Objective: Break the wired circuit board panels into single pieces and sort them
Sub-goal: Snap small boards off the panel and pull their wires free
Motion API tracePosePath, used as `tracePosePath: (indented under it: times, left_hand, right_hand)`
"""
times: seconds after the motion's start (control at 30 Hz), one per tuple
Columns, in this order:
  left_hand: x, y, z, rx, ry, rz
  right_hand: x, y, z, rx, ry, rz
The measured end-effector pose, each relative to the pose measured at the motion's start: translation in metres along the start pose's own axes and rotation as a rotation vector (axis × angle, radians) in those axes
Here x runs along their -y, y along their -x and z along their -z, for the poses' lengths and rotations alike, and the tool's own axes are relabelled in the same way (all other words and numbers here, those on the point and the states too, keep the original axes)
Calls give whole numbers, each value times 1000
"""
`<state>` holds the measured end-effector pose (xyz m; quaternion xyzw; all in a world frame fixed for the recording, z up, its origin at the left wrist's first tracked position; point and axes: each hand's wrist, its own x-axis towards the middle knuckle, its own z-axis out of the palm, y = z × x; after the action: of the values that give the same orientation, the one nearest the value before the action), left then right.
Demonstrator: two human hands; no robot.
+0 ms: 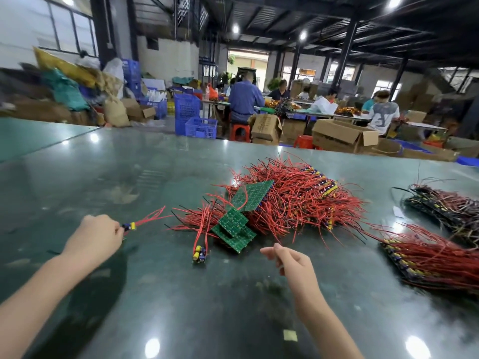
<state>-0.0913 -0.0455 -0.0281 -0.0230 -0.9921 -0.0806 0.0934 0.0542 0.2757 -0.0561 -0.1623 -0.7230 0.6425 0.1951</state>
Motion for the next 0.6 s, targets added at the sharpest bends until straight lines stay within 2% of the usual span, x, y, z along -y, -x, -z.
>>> tracePosePath:
  times: [0.1, 0.2, 0.33, 0.47, 0.6]
  left_hand:
    - [1, 9, -12, 42, 20, 101]
    - [-3, 7, -12, 37, -44, 118]
    - [-9, -10, -12, 102, 123, 29]
    - [-5, -21, -22, 74, 70, -76]
    - [26, -30, -34, 19, 40, -21]
  right_hand:
    - [-2, 1, -3, 22, 26, 1]
    - [-2, 2, -4, 33, 43, 6]
    - [-2, 2, -4, 42, 41, 22]
    - [-2, 2, -3, 46, 57, 31]
    - [-1, 0, -1, 26, 25, 20]
